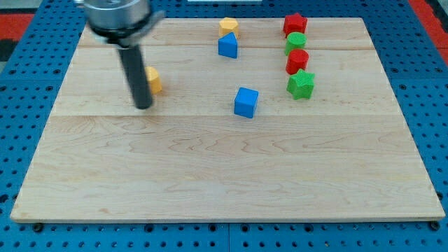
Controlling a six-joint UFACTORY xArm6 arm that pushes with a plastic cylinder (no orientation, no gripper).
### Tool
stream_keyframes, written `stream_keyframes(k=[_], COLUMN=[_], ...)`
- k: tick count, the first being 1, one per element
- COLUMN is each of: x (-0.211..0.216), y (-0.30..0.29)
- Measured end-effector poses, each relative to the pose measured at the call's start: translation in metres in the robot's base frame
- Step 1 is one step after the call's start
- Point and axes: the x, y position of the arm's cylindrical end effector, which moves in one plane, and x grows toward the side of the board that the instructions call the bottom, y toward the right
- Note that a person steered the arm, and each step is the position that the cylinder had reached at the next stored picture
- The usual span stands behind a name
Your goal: Move the yellow heart parallel to red circle
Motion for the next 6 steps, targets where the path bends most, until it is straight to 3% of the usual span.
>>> stream_keyframes(k=[1,4,6], x=[-0.035,-0.067,-0.094], y=[0.001,0.064,0.063])
